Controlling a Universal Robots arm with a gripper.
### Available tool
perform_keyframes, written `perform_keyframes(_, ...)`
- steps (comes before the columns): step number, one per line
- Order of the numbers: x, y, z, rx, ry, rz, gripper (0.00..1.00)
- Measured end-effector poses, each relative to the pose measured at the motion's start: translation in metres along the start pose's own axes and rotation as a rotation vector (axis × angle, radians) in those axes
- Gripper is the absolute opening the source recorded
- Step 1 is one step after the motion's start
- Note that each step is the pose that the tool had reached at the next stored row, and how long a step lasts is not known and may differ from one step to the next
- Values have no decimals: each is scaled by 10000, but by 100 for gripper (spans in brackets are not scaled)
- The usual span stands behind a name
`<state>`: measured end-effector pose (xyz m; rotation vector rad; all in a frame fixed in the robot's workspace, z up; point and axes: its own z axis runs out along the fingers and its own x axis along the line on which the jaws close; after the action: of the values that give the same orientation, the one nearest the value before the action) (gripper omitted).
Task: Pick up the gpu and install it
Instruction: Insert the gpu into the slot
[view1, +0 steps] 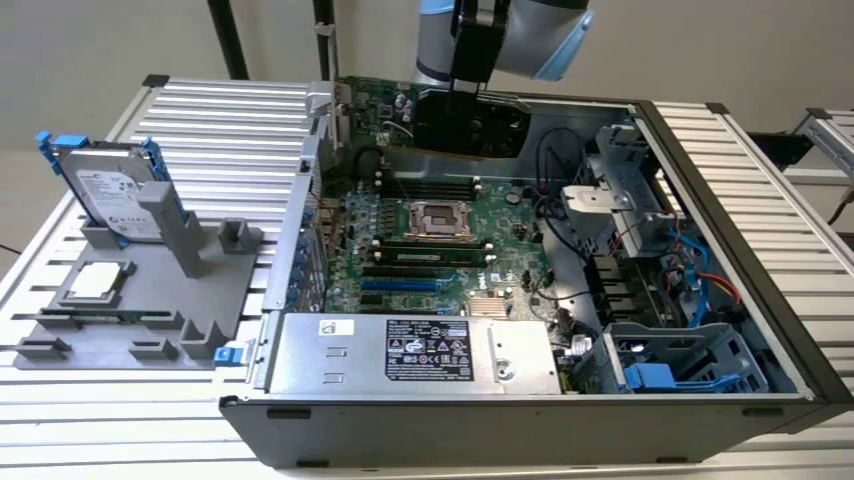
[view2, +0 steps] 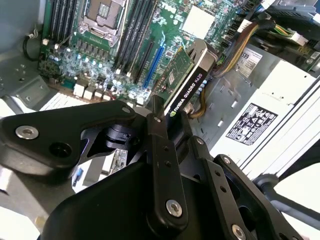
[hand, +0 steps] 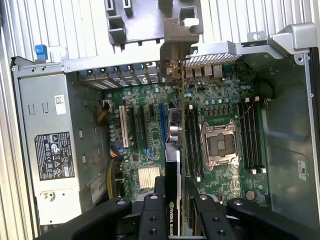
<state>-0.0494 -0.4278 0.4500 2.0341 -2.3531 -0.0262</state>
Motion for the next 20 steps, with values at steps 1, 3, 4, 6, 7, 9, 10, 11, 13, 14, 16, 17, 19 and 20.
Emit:
perform_keyframes(1, 0, 0, 4, 2, 2, 0, 0)
perform_keyframes(3, -1, -3, 14, 1, 9, -2, 0)
perform_keyframes(4, -2, -7, 21, 1, 9, -2, 0)
perform_keyframes(6, -3, -14, 34, 1, 9, -2, 0)
perform_keyframes(7, -3, -16, 42, 3, 8, -1, 0)
perform_keyframes(9, -4, -21, 60, 11, 7, -1, 0)
perform_keyframes(10, -4, -22, 68, 16, 7, -1, 0)
perform_keyframes(11, -4, -25, 77, 21, 6, -2, 0)
perform_keyframes(13, -5, -29, 92, 29, 4, -2, 0)
perform_keyframes(14, -5, -30, 99, 33, 4, -1, 0)
perform_keyframes(16, -6, -33, 112, 39, 3, -1, 0)
perform_keyframes(17, -6, -34, 118, 41, 2, -1, 0)
perform_keyframes(19, -6, -36, 129, 42, 3, -1, 0)
perform_keyframes(20, -7, -37, 135, 42, 3, -1, 0)
